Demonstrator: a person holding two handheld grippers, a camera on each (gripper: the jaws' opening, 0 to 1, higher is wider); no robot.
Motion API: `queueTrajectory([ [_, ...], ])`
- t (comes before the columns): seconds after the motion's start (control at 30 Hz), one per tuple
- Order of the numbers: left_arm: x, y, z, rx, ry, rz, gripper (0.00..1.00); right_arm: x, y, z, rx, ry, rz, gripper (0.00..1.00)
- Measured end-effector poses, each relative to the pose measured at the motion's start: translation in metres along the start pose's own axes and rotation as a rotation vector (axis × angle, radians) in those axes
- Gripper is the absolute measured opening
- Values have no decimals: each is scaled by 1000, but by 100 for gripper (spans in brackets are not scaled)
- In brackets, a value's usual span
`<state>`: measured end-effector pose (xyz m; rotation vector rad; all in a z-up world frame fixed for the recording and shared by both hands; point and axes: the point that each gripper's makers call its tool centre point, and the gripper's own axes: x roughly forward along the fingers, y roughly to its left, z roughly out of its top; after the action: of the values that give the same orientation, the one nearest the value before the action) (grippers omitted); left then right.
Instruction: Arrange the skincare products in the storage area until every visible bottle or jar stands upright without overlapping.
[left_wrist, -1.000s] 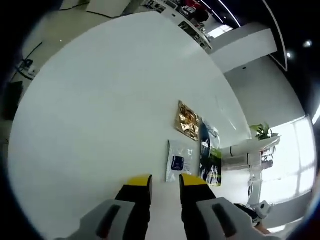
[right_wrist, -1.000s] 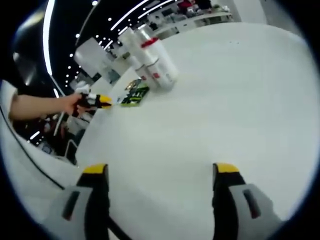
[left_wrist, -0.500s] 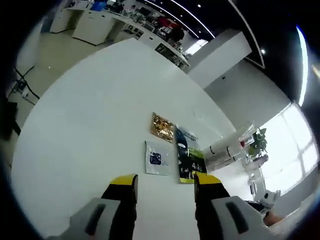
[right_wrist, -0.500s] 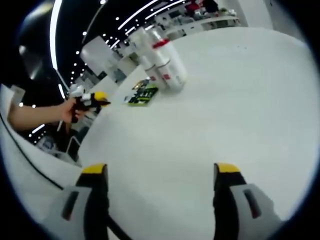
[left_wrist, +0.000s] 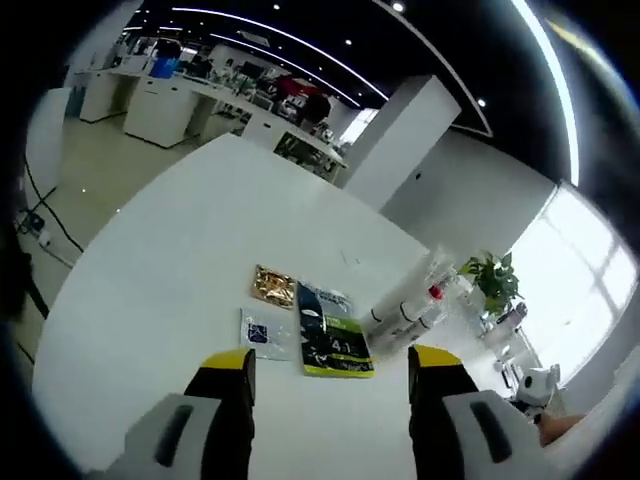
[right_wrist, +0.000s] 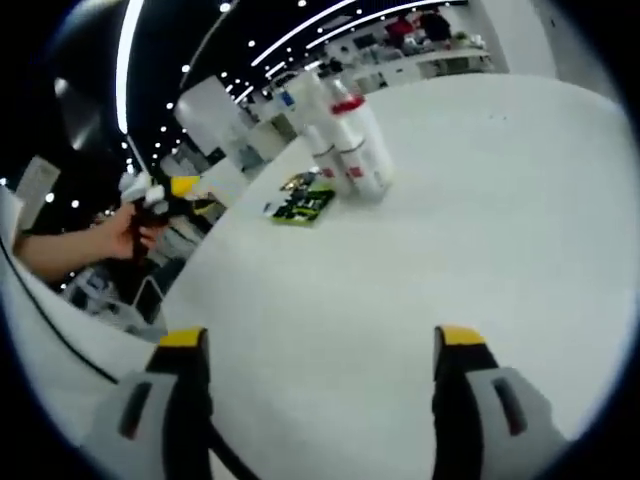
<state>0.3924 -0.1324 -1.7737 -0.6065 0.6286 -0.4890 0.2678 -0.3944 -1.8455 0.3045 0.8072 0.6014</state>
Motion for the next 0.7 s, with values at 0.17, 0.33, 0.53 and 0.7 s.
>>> queueTrajectory([
  [0.17,-9,-29,-5,81,-2,-32,68,0,5,6,-7,-20,2,94],
  [0.33,-20,-43,-5,148,-26,-47,70,-3,16,22,-25,-67,12,96],
  [0.53,-40,-57,-10,229,-46,-43,72,-6,27,37,-93,-100,18,98],
  [0.7,-54,-63,-16,296,-71,-34,72,-17,36,55,-153,-144,21,99],
])
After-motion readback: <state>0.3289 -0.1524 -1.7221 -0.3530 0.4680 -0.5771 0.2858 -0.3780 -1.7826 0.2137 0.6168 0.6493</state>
